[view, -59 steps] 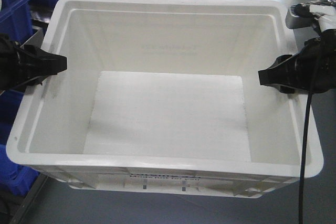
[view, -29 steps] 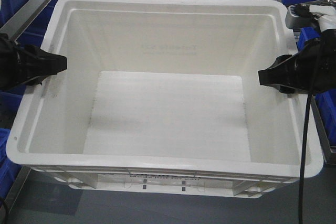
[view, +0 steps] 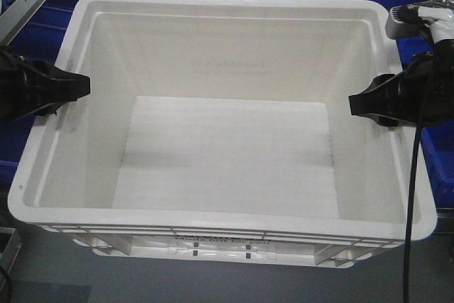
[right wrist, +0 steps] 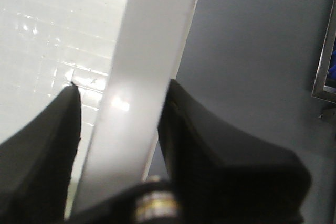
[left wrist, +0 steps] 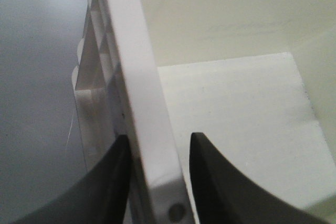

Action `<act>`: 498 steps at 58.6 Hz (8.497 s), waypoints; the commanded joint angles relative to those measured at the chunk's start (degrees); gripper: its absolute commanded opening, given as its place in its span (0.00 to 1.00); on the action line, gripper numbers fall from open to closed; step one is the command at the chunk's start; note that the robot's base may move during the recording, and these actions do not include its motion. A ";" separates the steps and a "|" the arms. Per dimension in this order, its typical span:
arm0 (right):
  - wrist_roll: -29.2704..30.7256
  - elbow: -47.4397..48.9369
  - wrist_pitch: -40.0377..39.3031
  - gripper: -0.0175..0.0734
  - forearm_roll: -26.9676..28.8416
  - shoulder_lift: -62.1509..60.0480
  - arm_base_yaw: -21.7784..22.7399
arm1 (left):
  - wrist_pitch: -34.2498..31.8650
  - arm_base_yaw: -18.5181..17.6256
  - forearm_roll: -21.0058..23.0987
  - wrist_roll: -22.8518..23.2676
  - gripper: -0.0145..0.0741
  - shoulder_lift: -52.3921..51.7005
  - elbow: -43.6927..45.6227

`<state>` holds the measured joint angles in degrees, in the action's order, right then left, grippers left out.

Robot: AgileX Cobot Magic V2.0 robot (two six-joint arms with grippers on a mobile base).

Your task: Move bin from left to right shelf

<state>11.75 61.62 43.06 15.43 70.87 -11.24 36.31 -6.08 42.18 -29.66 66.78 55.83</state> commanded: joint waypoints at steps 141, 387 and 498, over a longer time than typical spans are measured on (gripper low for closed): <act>0.87 2.96 -5.89 0.19 7.83 -1.79 -1.30 | 1.48 -1.96 8.98 -1.15 0.16 -1.61 2.59; 0.87 2.96 -5.91 0.19 7.83 -1.79 -1.30 | 1.48 -1.96 8.98 -1.15 0.16 -1.61 2.59; 0.87 2.96 -5.89 0.19 7.83 -1.79 -1.30 | 1.48 -1.96 8.98 -1.15 0.16 -1.61 2.59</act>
<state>11.73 61.62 43.08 15.43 70.96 -11.24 36.31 -6.08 42.18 -29.60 66.78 55.83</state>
